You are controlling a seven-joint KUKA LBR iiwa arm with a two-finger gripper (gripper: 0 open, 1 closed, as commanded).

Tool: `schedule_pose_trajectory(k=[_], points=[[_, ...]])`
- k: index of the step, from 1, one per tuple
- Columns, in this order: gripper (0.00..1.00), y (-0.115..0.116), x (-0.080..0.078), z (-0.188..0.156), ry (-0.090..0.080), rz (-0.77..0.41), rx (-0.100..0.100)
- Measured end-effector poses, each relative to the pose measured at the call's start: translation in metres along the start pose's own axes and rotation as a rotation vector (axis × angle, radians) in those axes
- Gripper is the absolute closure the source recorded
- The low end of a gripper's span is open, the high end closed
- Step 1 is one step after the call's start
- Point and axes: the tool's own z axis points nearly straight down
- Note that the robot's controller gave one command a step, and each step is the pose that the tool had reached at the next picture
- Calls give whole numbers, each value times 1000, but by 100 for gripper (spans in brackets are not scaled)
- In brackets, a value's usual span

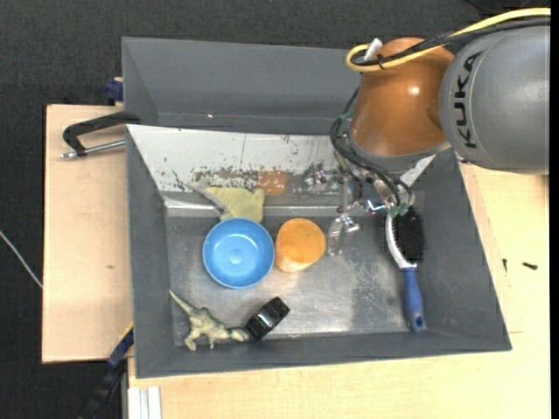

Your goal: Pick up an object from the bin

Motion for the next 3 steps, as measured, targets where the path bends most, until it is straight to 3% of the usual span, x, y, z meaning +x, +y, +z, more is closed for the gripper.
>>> schedule_pose_trajectory(k=[1, 2, 3], points=[[0, 6, -1, 89, 3, -100, 4], [0, 56, 34, 87, 0, -62, 2], [100, 55, 32, 86, -2, -63, 3]])
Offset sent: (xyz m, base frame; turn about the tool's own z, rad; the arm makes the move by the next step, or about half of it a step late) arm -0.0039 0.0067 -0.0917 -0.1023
